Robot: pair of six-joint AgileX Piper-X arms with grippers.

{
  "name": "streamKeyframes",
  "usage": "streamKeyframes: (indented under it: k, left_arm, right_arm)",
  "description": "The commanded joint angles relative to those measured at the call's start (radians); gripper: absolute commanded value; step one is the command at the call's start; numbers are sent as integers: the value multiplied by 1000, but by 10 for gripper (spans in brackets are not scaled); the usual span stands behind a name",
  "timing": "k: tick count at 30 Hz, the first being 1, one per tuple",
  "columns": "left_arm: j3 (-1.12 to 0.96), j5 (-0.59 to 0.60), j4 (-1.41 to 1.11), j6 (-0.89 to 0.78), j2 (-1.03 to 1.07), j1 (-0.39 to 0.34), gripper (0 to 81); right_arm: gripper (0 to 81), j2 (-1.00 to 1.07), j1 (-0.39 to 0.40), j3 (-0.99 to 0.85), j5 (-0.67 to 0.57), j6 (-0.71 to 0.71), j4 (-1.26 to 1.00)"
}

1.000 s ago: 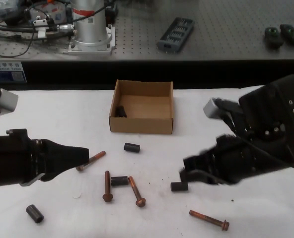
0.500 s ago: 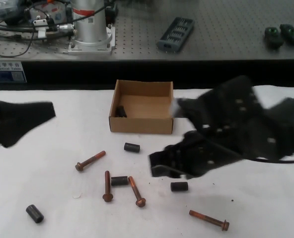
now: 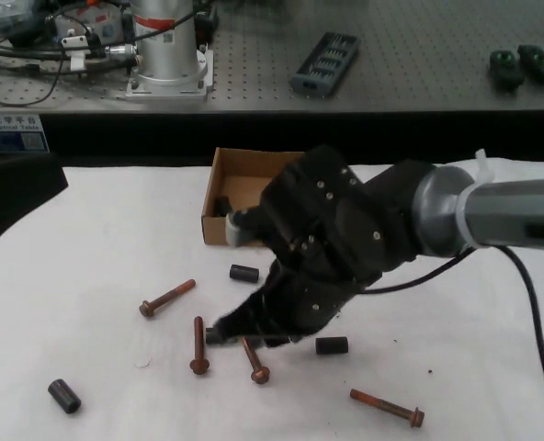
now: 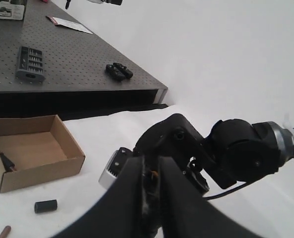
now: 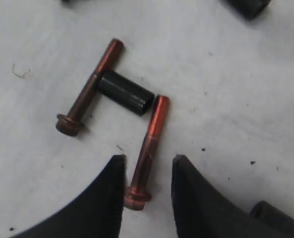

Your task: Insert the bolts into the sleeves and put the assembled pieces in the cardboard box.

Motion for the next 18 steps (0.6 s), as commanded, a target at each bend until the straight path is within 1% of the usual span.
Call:
streamKeyframes:
  k: [1,4,7,18]
  left_arm:
    - [-6,-6,8,-6,-16,1,99]
    - [-6,-6,18,-6,-16,1,99]
    - [-6,-6,28,-6,-16,1,99]
    - [-6,-5,30,-26,-16,1,99]
  right_arm:
    - [241,2,11,-1,26,-14,17]
    - [241,14,33,5,58,-14,6]
    - [241,35,43,5,58,-14,-8]
    - [241,68,38,2,76,-6,1]
